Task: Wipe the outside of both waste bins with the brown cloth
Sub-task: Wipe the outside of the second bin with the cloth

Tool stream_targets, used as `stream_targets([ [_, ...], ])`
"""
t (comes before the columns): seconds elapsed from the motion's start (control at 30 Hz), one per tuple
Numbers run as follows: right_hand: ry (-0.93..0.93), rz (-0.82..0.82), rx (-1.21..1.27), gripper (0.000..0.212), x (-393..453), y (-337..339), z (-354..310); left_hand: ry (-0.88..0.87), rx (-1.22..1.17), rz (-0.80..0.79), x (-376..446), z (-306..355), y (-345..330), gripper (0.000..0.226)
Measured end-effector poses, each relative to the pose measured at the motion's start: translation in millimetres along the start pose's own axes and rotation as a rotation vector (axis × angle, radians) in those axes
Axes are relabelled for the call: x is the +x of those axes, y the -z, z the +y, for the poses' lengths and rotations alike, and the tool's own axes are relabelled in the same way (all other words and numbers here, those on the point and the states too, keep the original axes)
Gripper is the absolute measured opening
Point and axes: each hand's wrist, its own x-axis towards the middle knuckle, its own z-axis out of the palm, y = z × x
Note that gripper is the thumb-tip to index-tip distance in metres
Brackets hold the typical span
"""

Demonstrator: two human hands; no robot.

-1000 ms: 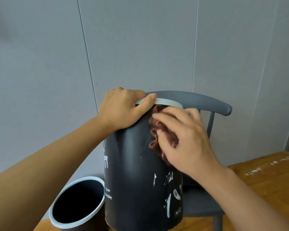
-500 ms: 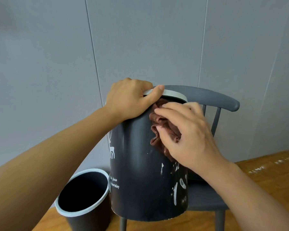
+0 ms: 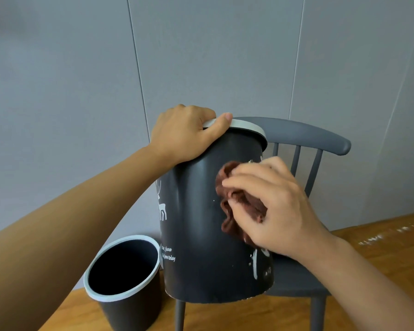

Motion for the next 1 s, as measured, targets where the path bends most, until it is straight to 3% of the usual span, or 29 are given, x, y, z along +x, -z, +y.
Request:
stream_targets([
  [0.13,0.067,-0.142,0.051,0.022,-14,7,-6,0.053,-0.016,-0.005,1,-8,0,0.064],
  [0.37,-0.025,-0.016,-0.041,0.038,15,-8,-15,-0.027,-0.008,-0.003,-1,2,2,0.065],
  [0.47,0.033,-0.099,-0.115,0.037,5,-6,-19,-0.022,-0.001,-0.021,2,1,1,0.066],
  [0.63,0.132,-0.301,0.002,0.023,-40,5,-24,0.042,-0.046,-0.046,7,-8,-4,0.065],
  [0.7,0.100,-0.259,0.015,0.020,-39,10,-20,0.051,-0.051,-0.048,7,-8,-5,0.065],
  [0.87,-0.155,0.068,0.021,0.027,-4,7,1,0.010,-0.038,-0.054,7,1,-4,0.066],
  [1.0,-0.093,0.021,-0.063,0.031,-15,-9,-6,0.023,-0.036,-0.061,9,-1,-4,0.066],
])
